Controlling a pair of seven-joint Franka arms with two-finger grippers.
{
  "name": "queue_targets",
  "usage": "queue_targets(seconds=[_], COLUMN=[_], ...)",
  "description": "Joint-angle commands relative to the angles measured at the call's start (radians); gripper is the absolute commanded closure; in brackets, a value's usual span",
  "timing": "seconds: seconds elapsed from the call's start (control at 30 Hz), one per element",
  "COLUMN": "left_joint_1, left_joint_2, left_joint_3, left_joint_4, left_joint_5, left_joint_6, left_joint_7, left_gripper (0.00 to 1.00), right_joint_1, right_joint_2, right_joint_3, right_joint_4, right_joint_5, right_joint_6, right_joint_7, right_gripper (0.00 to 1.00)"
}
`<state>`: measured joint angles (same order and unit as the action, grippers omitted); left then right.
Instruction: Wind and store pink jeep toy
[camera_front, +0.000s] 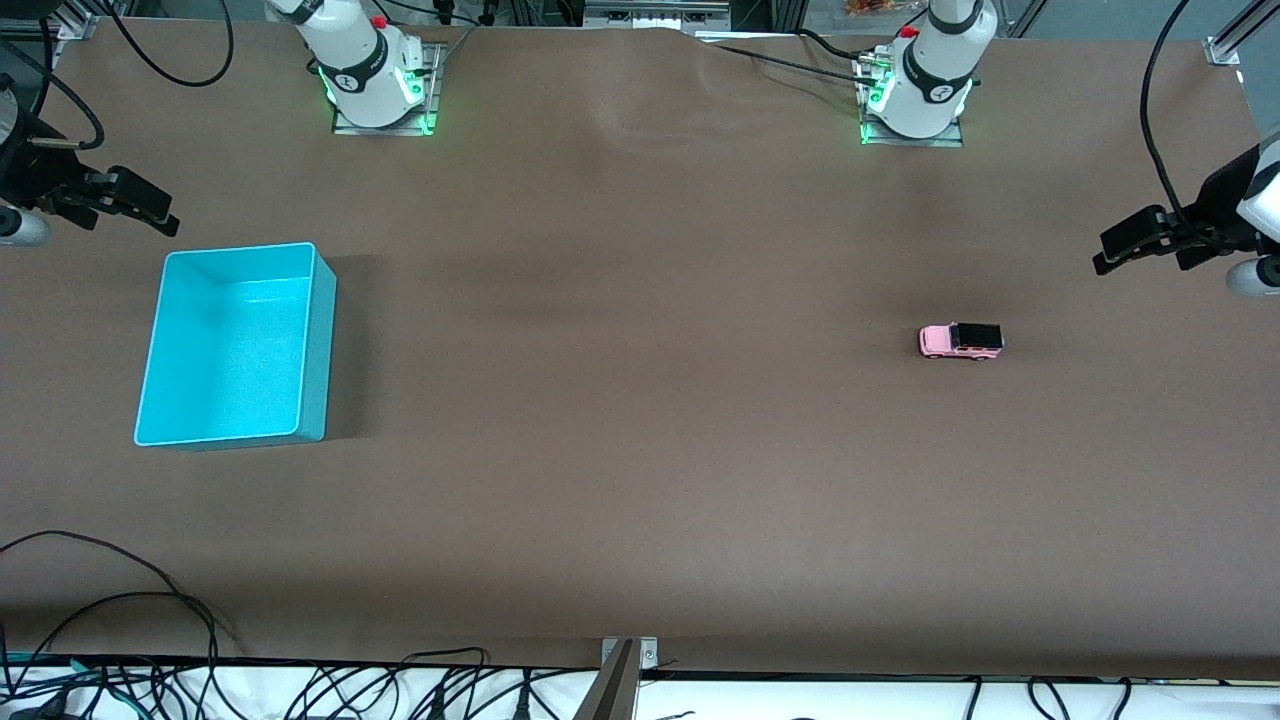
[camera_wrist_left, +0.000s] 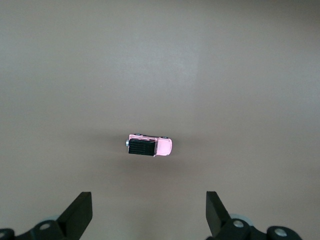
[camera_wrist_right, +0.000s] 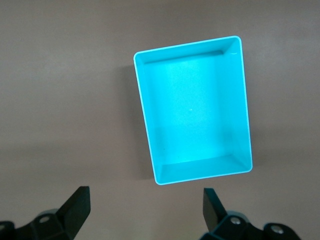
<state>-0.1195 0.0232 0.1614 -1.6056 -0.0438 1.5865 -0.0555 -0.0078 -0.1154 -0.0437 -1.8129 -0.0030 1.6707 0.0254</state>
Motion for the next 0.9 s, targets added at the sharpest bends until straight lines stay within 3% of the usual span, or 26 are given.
queue_targets(seconds=[0.0, 0.27, 0.87], left_joint_1=[-0.005, -0.005, -0.002], left_joint_2=[-0.019, -0.019, -0.017], left_joint_3=[0.006, -0.02, -0.022], left_joint_4=[-0.019, -0.019, -0.019], left_joint_5=[0.016, 0.074, 0.074], left_joint_6=[-0.007, -0.008, -0.014], left_joint_7=[0.022, 0.025, 0.028], left_gripper=[0.0, 0.0, 0.0], right_joint_1=[-0.006, -0.006, -0.004], right_joint_2=[0.002, 0.002, 0.009], right_joint_3=[-0.001, -0.002, -0.001], right_joint_4=[0.021, 0.029, 0.03], right_joint_5=[0.02, 0.018, 0.021], right_joint_6=[-0.061, -0.058, -0.049], right_joint_7=[-0.024, -0.027, -0.024], right_gripper=[0.0, 0.0, 0.0])
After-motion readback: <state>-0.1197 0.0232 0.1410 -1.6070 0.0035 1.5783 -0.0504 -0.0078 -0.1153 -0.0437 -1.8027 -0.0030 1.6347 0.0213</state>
